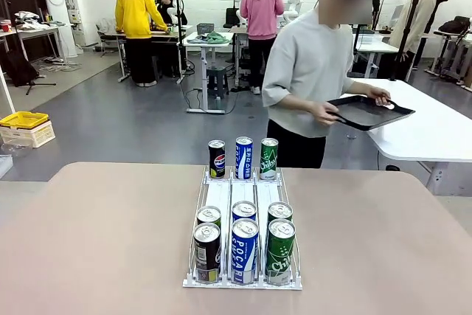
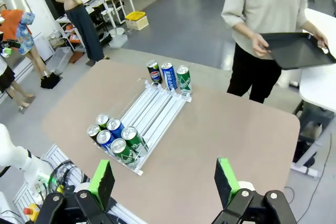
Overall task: Retrieve and hand over the desired beverage to the person.
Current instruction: Pick up a can of the same type that the person held from the Automatic Can Dispenser.
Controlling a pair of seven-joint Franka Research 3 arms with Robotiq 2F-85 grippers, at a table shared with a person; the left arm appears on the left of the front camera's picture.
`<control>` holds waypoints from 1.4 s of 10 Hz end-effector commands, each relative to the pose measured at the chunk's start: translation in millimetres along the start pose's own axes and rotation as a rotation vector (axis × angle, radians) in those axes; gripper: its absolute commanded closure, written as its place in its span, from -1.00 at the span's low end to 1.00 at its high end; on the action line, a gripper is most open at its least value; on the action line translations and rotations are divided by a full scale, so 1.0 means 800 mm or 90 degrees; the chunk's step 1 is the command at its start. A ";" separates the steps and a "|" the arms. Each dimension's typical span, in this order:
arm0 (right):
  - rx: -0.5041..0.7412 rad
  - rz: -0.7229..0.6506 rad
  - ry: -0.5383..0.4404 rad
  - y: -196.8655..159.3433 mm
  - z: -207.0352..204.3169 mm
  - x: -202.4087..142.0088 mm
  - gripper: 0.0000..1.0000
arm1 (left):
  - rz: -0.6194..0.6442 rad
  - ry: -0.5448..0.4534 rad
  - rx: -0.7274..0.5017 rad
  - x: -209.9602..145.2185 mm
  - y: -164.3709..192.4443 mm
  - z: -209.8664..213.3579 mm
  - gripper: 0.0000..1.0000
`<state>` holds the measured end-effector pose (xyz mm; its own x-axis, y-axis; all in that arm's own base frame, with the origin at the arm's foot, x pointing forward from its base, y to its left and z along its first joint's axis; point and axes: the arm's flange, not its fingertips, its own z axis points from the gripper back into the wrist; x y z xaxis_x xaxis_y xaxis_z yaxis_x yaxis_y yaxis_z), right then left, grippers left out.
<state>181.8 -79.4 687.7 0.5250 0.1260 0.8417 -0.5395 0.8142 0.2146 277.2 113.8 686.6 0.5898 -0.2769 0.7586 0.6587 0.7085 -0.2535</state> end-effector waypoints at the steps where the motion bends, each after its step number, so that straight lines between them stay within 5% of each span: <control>1: 0.007 0.003 0.001 0.002 -0.002 0.000 -1.00 | -0.008 -0.003 -0.005 0.002 0.000 0.003 -1.00; 14: 0.007 0.003 0.001 0.002 -0.002 0.000 -1.00 | -0.008 -0.003 -0.005 0.002 0.000 0.003 -1.00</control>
<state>181.8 -79.4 687.7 0.5249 0.1260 0.8418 -0.5395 0.8142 0.2145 277.0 114.0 686.6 0.5903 -0.2766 0.7584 0.6583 0.7087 -0.2539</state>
